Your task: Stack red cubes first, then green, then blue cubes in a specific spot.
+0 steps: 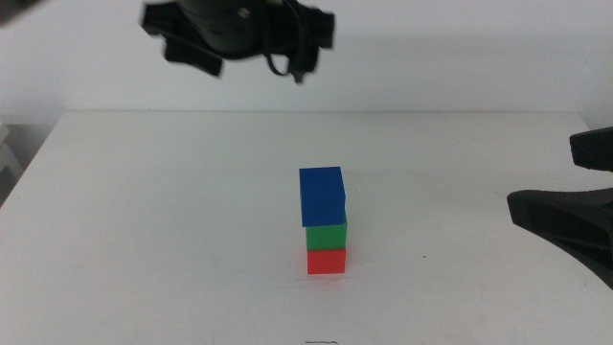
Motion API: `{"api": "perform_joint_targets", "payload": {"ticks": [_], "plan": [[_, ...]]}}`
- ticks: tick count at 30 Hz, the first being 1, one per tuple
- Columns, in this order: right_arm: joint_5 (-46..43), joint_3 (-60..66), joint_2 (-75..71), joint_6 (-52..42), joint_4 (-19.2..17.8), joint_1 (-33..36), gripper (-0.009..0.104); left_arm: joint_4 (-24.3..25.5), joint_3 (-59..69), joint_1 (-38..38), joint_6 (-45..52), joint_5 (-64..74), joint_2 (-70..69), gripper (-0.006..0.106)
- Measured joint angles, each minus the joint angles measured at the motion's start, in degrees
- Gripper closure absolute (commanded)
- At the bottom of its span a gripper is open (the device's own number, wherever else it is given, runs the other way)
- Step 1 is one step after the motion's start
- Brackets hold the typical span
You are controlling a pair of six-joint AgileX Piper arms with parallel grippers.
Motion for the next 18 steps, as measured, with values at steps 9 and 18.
{"api": "perform_joint_targets", "payload": {"ticks": [9, 18], "plan": [[0.0, 0.0, 0.0, 0.0, 0.0, 0.0, 0.016, 5.7, 0.6, 1.1, 4.8, 0.2, -5.7, 0.007], [0.0, 0.0, 0.0, 0.0, 0.0, 0.0, 0.016, 4.6, 8.4, 13.6, 8.6, -0.7, -16.5, 0.007]]}}
